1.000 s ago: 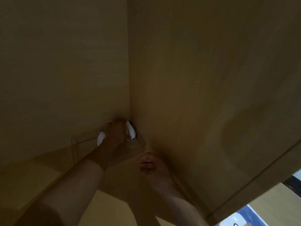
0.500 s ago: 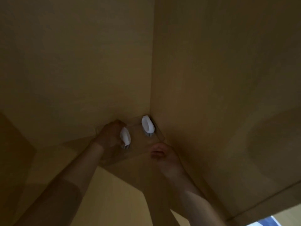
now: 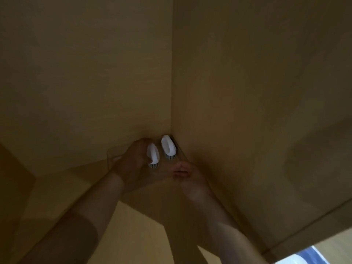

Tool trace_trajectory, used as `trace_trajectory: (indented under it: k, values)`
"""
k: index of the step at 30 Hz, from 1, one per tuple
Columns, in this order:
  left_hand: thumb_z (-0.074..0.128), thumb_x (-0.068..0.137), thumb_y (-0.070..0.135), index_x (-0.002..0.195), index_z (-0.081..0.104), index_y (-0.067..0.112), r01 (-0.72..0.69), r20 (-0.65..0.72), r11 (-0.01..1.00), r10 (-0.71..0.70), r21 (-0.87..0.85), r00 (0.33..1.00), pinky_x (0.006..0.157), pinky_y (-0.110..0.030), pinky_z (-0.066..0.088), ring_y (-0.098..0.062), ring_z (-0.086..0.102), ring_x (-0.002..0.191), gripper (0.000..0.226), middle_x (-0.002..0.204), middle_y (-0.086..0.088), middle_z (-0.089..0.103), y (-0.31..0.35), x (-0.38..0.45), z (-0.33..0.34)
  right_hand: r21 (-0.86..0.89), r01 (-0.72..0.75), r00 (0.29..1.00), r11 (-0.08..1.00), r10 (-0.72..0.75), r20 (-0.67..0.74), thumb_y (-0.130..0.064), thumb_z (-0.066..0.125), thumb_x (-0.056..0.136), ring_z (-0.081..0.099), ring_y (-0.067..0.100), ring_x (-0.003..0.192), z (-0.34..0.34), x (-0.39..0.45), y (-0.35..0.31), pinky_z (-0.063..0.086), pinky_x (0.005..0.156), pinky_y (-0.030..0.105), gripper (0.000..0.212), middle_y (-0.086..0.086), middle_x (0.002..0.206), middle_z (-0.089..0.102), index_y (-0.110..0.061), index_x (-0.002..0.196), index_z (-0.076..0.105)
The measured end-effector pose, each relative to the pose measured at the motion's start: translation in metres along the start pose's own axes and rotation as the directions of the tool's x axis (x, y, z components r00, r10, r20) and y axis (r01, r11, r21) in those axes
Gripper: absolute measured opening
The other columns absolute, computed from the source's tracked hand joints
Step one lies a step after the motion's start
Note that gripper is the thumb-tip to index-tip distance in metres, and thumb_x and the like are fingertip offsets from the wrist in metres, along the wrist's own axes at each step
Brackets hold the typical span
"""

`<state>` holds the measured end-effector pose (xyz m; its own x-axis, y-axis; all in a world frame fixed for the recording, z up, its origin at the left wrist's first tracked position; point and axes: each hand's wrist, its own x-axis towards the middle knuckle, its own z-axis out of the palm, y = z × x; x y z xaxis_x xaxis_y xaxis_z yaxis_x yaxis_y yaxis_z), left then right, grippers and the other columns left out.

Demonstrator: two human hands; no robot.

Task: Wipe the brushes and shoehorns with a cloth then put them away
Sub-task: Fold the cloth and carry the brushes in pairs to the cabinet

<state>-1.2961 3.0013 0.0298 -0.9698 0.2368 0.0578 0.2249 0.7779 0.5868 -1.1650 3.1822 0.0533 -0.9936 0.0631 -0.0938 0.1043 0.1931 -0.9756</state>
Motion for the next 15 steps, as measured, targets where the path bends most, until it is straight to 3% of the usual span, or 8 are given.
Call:
trace_trajectory:
  k: [3, 5, 9, 12, 15]
  values:
    - [0.079, 0.072, 0.007, 0.133, 0.054, 0.021, 0.013, -0.017, 1.000, -0.013, 0.025, 1.000, 0.084, -0.012, 0.038, -0.021, 0.056, 0.119, 0.068, 0.132, -0.004, 0.059, 0.000, 0.008, 0.001, -0.012, 0.002, 1.000, 1.000, -0.002, -0.024, 0.021, 0.051, 0.086, 0.063, 0.025, 0.101, -0.001, -0.002, 0.004, 0.044, 0.072, 0.007, 0.025, 0.025, 0.118, 0.067, 0.007, 0.101, 0.066]
    - [0.079, 0.072, 0.008, 0.133, 0.054, 0.021, 0.033, -0.013, 0.999, -0.033, 0.040, 0.999, 0.084, -0.014, 0.039, -0.022, 0.057, 0.118, 0.067, 0.131, -0.005, 0.059, 0.002, 0.012, 0.001, -0.017, 0.013, 0.999, 1.000, -0.013, -0.035, 0.021, 0.052, 0.086, 0.063, 0.036, 0.112, -0.002, -0.003, 0.006, 0.044, 0.075, 0.010, 0.025, 0.026, 0.117, 0.067, 0.007, 0.101, 0.066]
    - [0.078, 0.073, 0.005, 0.135, 0.053, 0.015, 0.061, -0.001, 0.998, -0.061, 0.028, 0.998, 0.094, -0.026, 0.042, -0.026, 0.055, 0.121, 0.067, 0.134, -0.010, 0.057, 0.006, 0.014, 0.000, 0.001, 0.010, 0.999, 1.000, -0.010, -0.040, 0.021, 0.052, 0.086, 0.060, 0.037, 0.118, -0.003, -0.009, 0.003, 0.044, 0.075, 0.010, 0.024, 0.025, 0.120, 0.066, 0.012, 0.105, 0.064]
    - [0.071, 0.081, 0.008, 0.132, 0.054, 0.009, 0.032, -0.025, 0.998, -0.033, -0.050, 0.999, 0.098, -0.031, 0.043, -0.030, 0.054, 0.123, 0.054, 0.133, -0.013, 0.056, 0.011, 0.008, -0.001, 0.034, 0.020, 0.999, 0.999, -0.018, -0.047, 0.025, 0.049, 0.083, 0.058, 0.043, 0.116, -0.005, -0.013, -0.003, 0.044, 0.081, 0.024, 0.027, 0.031, 0.119, 0.065, 0.004, 0.092, 0.064]
    - [0.068, 0.085, 0.009, 0.135, 0.050, 0.006, -0.013, -0.056, 1.000, 0.012, -0.025, 0.998, 0.103, -0.036, 0.041, -0.031, 0.050, 0.126, 0.053, 0.136, -0.013, 0.053, 0.015, 0.001, -0.006, 0.046, 0.034, 0.999, 0.998, -0.032, -0.035, 0.023, 0.053, 0.084, 0.063, 0.033, 0.110, -0.008, -0.019, -0.007, 0.046, 0.086, 0.024, 0.026, 0.029, 0.120, 0.065, 0.004, 0.098, 0.065]
